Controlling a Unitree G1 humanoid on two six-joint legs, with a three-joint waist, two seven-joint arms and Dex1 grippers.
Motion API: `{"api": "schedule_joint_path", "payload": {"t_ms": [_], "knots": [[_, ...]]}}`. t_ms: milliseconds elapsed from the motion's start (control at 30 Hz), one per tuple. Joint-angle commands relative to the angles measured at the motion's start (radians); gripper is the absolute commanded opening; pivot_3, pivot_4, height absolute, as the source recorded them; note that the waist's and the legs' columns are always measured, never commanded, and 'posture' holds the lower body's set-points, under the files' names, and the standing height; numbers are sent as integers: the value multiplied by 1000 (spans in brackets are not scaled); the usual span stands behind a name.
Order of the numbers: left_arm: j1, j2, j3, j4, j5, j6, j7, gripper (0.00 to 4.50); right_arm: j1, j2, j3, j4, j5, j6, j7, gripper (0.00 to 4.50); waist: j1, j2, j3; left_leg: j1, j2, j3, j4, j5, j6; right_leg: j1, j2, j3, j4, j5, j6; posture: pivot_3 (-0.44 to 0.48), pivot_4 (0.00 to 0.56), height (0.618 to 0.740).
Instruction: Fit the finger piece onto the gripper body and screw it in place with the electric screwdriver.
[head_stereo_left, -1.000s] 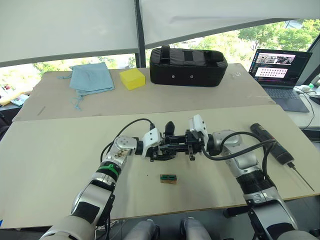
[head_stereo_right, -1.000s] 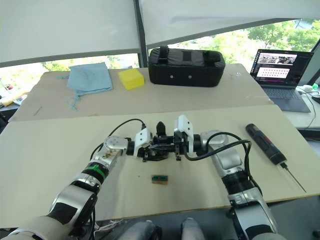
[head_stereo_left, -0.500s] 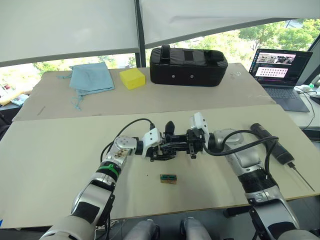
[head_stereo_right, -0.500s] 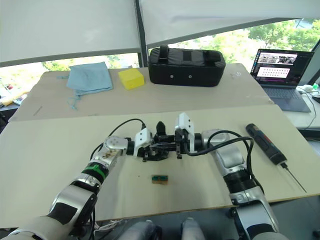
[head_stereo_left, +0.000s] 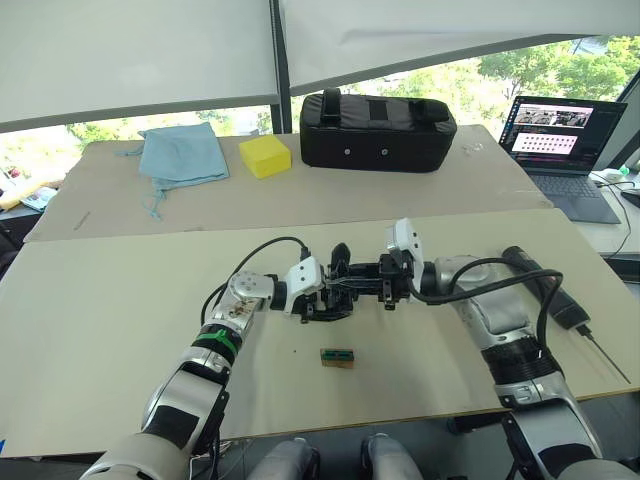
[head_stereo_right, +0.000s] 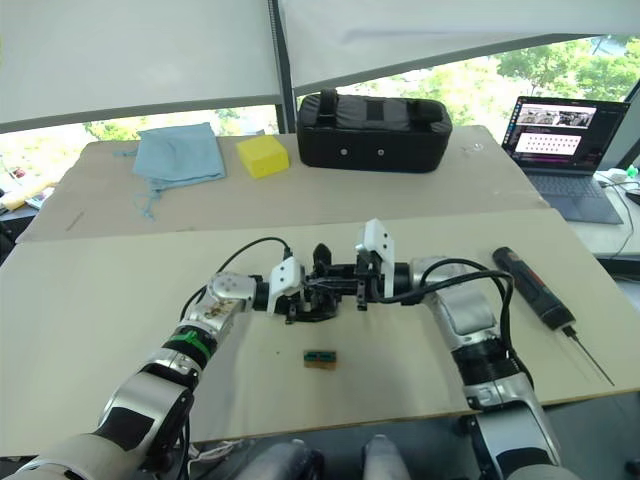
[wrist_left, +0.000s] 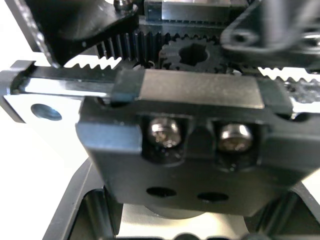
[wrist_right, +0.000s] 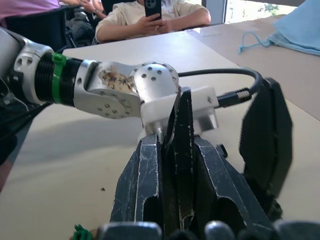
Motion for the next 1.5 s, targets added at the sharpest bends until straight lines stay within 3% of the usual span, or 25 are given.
{"api": "schedule_joint_path", "payload": {"t_ms": [33,667,1500], "knots": [[-1,-5,-4,-14,6,-9,-3,2386,-1,9,-20,-58,29,15,-9,385,0,0,0,0,0,0,0,0,0,0,0,0,0,0,0,0,150,740],[4,0,-4,-29,3,-9,-9,2386,9,19,47,66,-70,-86,28,385,-3,0,0,1,0,0,0,0,0,0,1,0,0,0,0,0,150,740],[-4,-3,-2,-20,5,-8,-1,2386,59,13,116,80,-129,-127,70,385,-5,0,0,5,1,0,-1,0,0,0,2,0,0,0,0,0,150,740]]}}
